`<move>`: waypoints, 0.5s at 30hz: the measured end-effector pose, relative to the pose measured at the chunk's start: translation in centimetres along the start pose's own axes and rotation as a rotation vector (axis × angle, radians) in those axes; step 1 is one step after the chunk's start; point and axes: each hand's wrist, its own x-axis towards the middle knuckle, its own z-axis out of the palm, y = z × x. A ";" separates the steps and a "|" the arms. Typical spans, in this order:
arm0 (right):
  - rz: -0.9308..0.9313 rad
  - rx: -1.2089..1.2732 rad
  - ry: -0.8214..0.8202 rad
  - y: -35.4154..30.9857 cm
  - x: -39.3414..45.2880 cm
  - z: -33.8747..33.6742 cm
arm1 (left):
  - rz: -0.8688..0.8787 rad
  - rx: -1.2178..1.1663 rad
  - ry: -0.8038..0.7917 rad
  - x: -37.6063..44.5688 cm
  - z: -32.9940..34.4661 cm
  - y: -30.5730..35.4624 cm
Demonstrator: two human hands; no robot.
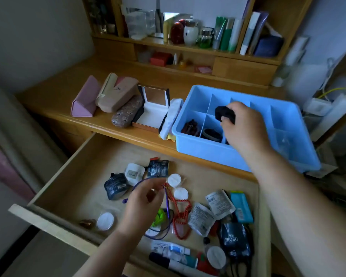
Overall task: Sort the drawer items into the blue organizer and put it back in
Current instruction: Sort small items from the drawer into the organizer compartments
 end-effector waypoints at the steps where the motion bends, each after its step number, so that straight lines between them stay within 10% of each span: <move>1: 0.027 -0.229 -0.107 -0.1 1.7 0.3 | -0.027 0.029 -0.002 -0.3 -0.3 -0.7; 7: -0.039 -0.849 -0.481 -2.6 4.2 4.3 | -0.193 0.235 -0.015 -0.7 -2.1 -4.6; 15: -0.151 -0.564 -0.591 -1.4 3.4 1.5 | -0.247 0.338 -0.121 -0.9 -2.8 -6.0</move>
